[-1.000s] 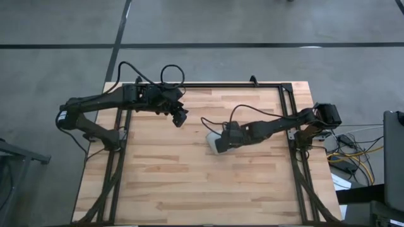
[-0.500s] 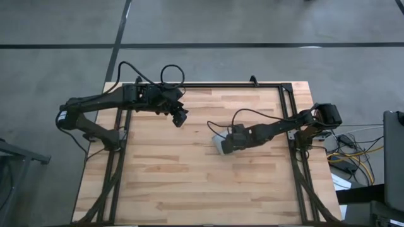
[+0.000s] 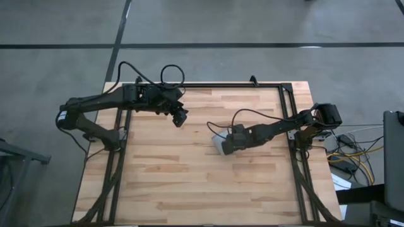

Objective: Fold microfiber towels
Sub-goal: Fold the gray on the table, then return to Home Position

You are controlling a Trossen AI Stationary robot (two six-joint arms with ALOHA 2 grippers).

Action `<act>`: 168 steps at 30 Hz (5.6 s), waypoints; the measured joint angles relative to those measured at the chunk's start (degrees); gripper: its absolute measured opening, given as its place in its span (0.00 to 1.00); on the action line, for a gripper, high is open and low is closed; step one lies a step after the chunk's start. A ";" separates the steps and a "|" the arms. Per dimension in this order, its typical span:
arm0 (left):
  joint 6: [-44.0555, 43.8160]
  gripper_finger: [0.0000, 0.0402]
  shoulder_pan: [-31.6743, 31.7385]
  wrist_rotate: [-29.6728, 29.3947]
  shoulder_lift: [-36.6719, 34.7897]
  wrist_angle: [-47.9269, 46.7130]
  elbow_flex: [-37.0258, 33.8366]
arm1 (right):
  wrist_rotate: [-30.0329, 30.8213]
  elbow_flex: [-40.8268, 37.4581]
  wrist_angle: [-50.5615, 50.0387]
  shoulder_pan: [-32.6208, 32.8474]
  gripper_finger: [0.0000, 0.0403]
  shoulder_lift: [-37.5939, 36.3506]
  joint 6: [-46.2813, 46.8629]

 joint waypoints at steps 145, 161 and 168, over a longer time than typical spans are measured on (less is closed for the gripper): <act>19.46 0.49 -6.63 -16.37 -40.82 37.77 -54.61 | -4.98 -36.27 26.04 1.01 0.17 -86.24 -63.25; 11.72 0.49 -6.65 -16.30 -44.77 53.10 -72.05 | -14.90 -39.99 25.97 1.01 0.18 -93.32 -66.98; 9.21 0.49 -6.65 -16.28 -47.06 53.59 -75.17 | -15.23 -41.59 26.14 0.98 0.19 -93.35 -67.18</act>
